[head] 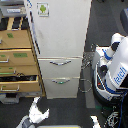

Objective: Opening the fridge

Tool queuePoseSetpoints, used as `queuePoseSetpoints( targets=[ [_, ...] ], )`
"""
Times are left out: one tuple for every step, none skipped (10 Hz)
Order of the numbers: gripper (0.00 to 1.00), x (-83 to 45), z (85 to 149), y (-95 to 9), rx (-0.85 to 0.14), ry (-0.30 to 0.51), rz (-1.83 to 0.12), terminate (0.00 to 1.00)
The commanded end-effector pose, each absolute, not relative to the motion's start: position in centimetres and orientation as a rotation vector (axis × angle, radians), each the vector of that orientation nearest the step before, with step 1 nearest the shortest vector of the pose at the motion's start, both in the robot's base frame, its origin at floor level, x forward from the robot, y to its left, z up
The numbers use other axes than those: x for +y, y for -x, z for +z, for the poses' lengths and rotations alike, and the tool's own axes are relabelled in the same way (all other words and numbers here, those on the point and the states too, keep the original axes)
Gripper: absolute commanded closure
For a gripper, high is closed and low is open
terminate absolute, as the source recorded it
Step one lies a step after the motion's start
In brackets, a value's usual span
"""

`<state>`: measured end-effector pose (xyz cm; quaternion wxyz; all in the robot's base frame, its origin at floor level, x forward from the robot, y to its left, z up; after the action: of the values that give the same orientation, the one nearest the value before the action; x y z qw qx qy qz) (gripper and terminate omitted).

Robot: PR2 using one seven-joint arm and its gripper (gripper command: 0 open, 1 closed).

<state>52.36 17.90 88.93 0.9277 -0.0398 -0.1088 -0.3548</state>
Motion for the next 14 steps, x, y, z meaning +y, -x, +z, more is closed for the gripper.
queuePoseSetpoints(
  targets=[
    [0.0, 19.8, 98.3, -66.7, -0.235, -0.096, -0.479, 0.0],
    [0.0, 20.0, 99.0, -67.6, -0.228, -0.099, -0.459, 0.0],
    [0.0, 20.5, 100.4, -69.5, -0.211, -0.107, -0.394, 0.0],
    [0.0, 20.7, 101.8, -71.3, -0.207, -0.102, -0.337, 0.0],
    [0.0, 20.8, 103.0, -72.6, -0.201, -0.09, -0.291, 0.0],
    [0.0, 20.5, 104.6, -74.6, -0.185, -0.06, -0.251, 0.0],
    [0.0, 20.5, 105.0, -75.4, -0.169, -0.056, -0.227, 0.0],
    [0.0, 20.5, 105.5, -76.4, -0.16, -0.059, -0.189, 0.0],
    [0.0, 20.1, 105.8, -76.4, -0.158, -0.062, -0.19, 0.0],
    [0.0, 18.3, 106.9, -77.3, -0.171, -0.075, -0.214, 0.0],
    [0.0, 18.0, 107.2, -77.6, -0.173, -0.075, -0.217, 0.0],
    [0.0, 17.8, 107.7, -78.4, -0.178, -0.085, -0.204, 0.0],
    [0.0, 17.9, 107.9, -79.4, -0.176, -0.094, -0.183, 0.0],
    [0.0, 18.2, 108.4, -80.1, -0.18, -0.107, -0.157, 0.0]
  ],
)
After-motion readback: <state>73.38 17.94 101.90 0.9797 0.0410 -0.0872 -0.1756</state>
